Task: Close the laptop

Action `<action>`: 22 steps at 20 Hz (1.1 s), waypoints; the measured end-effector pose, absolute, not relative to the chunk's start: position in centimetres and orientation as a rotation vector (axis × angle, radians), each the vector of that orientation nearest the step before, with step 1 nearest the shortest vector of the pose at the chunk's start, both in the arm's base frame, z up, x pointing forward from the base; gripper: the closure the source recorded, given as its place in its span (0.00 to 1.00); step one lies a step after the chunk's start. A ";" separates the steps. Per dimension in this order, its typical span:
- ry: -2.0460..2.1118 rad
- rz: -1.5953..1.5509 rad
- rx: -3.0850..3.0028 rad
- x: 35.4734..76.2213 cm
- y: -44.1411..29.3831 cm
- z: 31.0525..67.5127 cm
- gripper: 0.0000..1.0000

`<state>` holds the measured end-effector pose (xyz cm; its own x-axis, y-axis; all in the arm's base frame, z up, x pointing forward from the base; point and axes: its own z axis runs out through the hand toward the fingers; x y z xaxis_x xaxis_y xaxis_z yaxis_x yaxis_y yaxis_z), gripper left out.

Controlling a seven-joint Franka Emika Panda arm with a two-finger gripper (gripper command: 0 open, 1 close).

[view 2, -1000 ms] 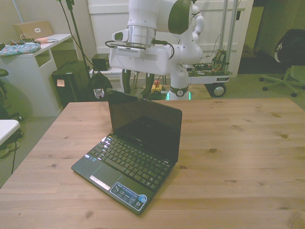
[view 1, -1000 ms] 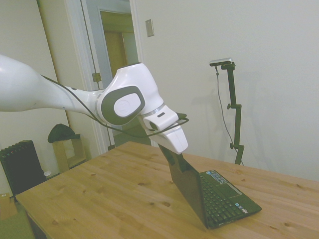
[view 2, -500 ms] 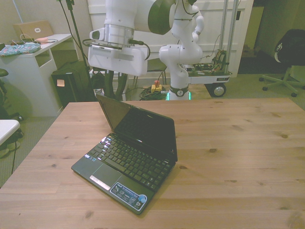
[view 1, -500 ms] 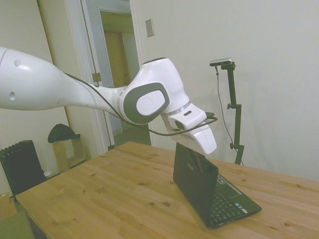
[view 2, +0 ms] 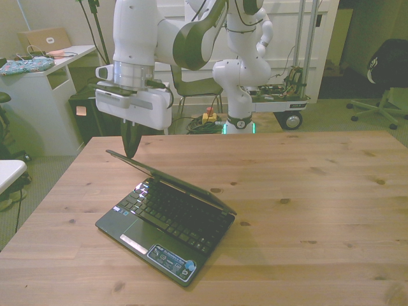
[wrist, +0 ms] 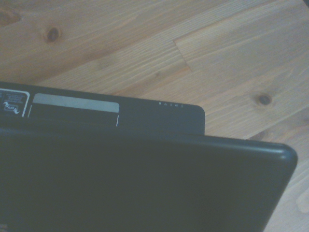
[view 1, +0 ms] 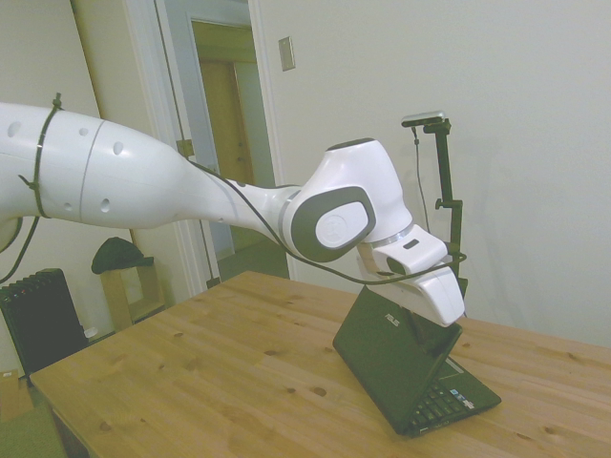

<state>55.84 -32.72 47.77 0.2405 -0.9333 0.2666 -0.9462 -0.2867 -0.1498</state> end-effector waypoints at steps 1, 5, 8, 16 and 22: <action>-1.850 0.474 2.438 56.3 -33.0 47.4 1.00; -1.836 0.465 2.430 58.3 -33.6 45.6 1.00; -1.817 0.470 2.432 60.5 -33.8 44.4 1.00; -1.742 0.466 2.481 66.1 -31.1 41.1 1.00; -1.746 0.422 2.480 66.2 -31.2 38.6 1.00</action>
